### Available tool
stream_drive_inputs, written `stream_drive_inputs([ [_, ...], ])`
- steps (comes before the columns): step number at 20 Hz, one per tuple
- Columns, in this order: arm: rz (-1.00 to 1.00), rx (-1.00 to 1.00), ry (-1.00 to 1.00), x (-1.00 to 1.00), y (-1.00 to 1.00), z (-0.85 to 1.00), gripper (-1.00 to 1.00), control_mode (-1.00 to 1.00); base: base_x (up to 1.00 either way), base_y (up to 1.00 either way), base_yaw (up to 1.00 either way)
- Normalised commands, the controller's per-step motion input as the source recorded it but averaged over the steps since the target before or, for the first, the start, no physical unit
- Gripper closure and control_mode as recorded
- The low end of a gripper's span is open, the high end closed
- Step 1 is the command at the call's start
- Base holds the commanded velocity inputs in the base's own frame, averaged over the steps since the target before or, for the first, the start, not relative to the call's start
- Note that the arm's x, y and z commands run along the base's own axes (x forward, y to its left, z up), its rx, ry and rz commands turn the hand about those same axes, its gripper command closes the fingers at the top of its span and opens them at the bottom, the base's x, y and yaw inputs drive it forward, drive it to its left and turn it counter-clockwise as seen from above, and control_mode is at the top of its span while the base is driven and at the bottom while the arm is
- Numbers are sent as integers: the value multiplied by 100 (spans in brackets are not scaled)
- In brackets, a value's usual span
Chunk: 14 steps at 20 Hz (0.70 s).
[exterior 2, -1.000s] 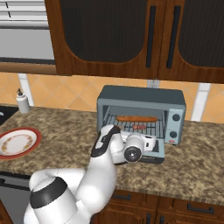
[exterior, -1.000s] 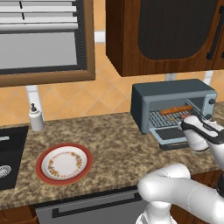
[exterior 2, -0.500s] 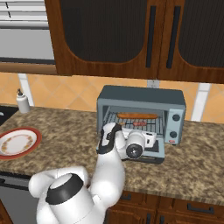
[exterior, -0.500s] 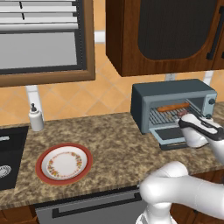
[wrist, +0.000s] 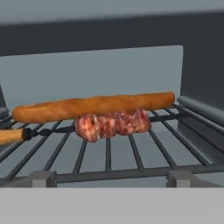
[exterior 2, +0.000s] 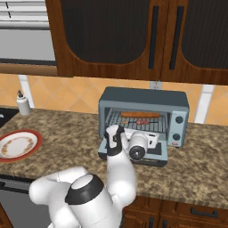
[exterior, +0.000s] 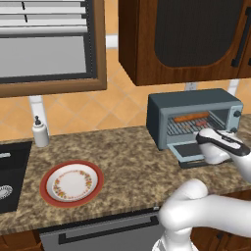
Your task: Pick up the kebab skewer and baguette bread, and place them inside the toaster oven. Close the toaster oven door and start by setting the timer.
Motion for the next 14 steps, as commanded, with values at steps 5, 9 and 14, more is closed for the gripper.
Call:
stream_drive_inputs([
  [5,0,0,-3,26,2,-26,-100,-100,0,0,0],
  [9,0,0,-1,18,0,1,-100,-100,0,0,0],
  [14,0,0,0,-11,-6,9,-100,-100,0,0,0],
])
